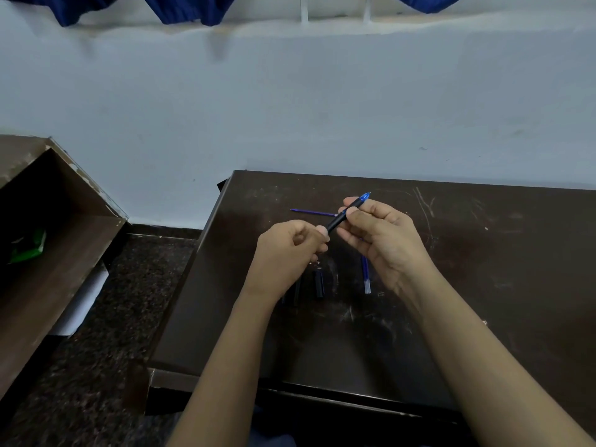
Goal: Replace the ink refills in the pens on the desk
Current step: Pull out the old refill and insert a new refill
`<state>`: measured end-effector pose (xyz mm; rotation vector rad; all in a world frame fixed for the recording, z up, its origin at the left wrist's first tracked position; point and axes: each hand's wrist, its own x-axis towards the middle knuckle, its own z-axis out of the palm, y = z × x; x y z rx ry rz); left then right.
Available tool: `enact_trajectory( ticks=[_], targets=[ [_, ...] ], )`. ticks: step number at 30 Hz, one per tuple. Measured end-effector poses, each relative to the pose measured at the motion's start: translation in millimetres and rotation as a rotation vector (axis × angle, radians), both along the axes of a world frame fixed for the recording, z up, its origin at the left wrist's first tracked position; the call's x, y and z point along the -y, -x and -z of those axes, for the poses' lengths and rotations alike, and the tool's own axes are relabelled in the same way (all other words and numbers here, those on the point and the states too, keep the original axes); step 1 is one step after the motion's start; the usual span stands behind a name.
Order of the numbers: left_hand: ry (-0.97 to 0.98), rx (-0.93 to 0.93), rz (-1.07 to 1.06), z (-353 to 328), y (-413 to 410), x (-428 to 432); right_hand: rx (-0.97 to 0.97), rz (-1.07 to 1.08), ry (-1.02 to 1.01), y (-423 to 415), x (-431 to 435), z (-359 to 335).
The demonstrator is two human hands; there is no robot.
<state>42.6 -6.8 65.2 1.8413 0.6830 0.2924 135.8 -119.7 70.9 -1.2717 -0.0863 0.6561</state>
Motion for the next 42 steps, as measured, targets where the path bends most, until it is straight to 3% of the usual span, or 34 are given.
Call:
enact_trajectory(
  ticks=[3,7,14,19,25,30,36,42],
  targets=[
    [-0.036,0.013,-0.029,0.6,0.3,-2.8,-0.018,-0.011,-0.005,0.1,-0.8,1.1],
    [0.053,-0.049,-0.012,-1.3,0.4,-1.4,-0.020,-0.030,-0.006,1.9,-2.0,0.9],
    [-0.035,0.011,-0.017,0.3,3.5,-5.4,-0.020,-0.049,-0.006,4.1,-2.9,1.8],
    [0.045,-0.101,0.033,-1.9,2.8,-2.3,-0.015,-0.055,0.001,4.7,-3.8,2.8],
    [-0.077,0.009,-0.011,-1.7,5.8,-5.5,-0.006,-0.068,0.006,4.4,-3.2,4.5],
    [0.040,-0.121,0.089,-0.3,2.8,-1.9,0.010,-0.075,0.025,4.9,-3.4,4.7],
    [-0.089,-0.059,0.088,-0.9,4.7,-6.4,0.021,-0.093,0.029,4.5,-3.2,5.5],
    [0.193,-0.264,0.325,-10.5,6.2,-0.5,0.028,-0.217,-0.018,-0.4,-0.8,8.1]
  ],
)
